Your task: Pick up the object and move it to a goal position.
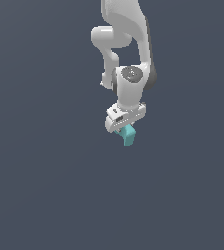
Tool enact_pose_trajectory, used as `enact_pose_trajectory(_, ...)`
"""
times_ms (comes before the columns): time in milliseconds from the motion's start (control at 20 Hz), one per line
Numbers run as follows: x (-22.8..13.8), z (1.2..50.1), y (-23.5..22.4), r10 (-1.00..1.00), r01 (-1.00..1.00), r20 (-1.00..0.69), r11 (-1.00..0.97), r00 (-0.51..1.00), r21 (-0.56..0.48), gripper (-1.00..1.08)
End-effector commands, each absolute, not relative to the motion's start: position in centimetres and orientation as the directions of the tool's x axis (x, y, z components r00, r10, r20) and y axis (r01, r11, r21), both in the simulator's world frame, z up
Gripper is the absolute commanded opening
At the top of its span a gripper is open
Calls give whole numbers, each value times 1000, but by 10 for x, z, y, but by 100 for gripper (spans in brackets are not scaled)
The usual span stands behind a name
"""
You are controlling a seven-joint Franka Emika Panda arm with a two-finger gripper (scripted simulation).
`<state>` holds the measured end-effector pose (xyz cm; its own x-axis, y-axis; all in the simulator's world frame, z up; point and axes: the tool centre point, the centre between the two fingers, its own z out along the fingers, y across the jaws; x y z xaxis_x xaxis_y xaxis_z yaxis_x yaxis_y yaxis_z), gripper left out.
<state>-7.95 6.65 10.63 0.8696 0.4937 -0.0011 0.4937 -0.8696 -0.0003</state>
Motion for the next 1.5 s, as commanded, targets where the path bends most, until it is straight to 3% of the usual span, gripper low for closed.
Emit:
enact_pose_trajectory(0,-81,116,69,494,494,0,-869,869,0,-100)
enact_pose_trajectory(1450,-137,345,142,495,495,0,-869,869,0,-100)
